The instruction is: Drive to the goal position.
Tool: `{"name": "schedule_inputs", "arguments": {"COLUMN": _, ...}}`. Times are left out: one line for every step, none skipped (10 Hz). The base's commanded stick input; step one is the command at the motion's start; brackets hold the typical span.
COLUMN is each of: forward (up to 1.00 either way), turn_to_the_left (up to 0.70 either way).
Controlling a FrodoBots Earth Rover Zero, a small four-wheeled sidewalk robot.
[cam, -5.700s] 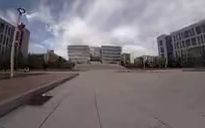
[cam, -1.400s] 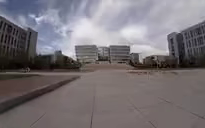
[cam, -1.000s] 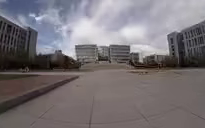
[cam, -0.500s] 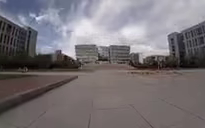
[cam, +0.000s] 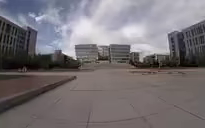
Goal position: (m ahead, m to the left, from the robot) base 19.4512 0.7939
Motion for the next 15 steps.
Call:
{"name": "schedule_inputs", "arguments": {"forward": 0.70, "turn_to_the_left": 0.00}}
{"name": "schedule_inputs", "arguments": {"forward": 0.70, "turn_to_the_left": 0.00}}
{"name": "schedule_inputs", "arguments": {"forward": 0.70, "turn_to_the_left": 0.00}}
{"name": "schedule_inputs", "arguments": {"forward": 0.70, "turn_to_the_left": 0.00}}
{"name": "schedule_inputs", "arguments": {"forward": 0.70, "turn_to_the_left": 0.00}}
{"name": "schedule_inputs", "arguments": {"forward": 0.70, "turn_to_the_left": 0.00}}
{"name": "schedule_inputs", "arguments": {"forward": 0.70, "turn_to_the_left": 0.00}}
{"name": "schedule_inputs", "arguments": {"forward": 0.70, "turn_to_the_left": 0.00}}
{"name": "schedule_inputs", "arguments": {"forward": 0.70, "turn_to_the_left": 0.00}}
{"name": "schedule_inputs", "arguments": {"forward": 0.70, "turn_to_the_left": 0.00}}
{"name": "schedule_inputs", "arguments": {"forward": 0.70, "turn_to_the_left": 0.00}}
{"name": "schedule_inputs", "arguments": {"forward": 0.70, "turn_to_the_left": 0.00}}
{"name": "schedule_inputs", "arguments": {"forward": 0.70, "turn_to_the_left": 0.00}}
{"name": "schedule_inputs", "arguments": {"forward": 0.70, "turn_to_the_left": 0.00}}
{"name": "schedule_inputs", "arguments": {"forward": 0.70, "turn_to_the_left": 0.00}}
